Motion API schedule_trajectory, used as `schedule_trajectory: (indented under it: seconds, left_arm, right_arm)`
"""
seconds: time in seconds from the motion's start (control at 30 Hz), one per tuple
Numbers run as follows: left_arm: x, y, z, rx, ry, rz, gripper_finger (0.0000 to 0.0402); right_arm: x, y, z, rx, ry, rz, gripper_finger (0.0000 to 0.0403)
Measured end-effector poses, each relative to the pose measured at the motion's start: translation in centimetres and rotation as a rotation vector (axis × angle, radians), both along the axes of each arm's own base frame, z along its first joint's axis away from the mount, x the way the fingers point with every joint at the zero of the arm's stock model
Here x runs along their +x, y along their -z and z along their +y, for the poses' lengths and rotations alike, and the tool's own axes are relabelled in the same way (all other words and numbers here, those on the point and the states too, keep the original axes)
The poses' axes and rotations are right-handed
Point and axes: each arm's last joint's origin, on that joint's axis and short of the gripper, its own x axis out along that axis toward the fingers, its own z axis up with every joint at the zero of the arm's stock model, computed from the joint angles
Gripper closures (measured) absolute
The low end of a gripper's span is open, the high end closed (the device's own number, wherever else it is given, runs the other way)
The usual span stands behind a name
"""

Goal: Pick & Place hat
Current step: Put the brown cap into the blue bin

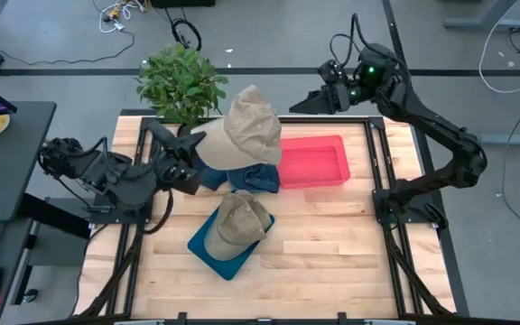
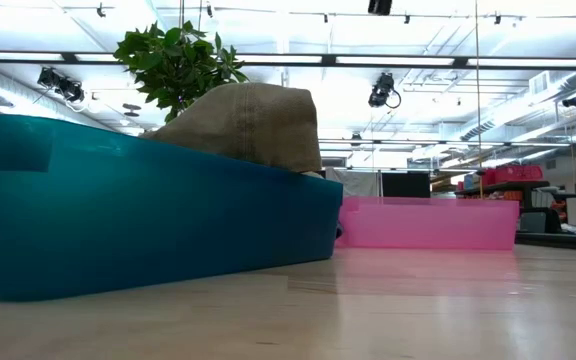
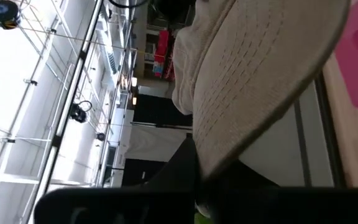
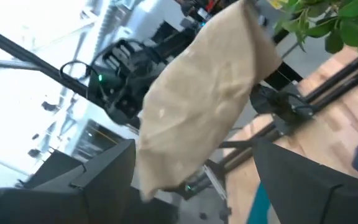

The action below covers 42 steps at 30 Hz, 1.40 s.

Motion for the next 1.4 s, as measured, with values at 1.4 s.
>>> schedule_trajectory:
  seconds: [1.4]
  left_arm:
    - [3.4, 2.0, -1.2, -0.064, 0.068, 0.005, 0.0390]
  right_arm:
    - [3.3, 4.1, 3.6, 0.240, -0.153, -0.176, 0.0211]
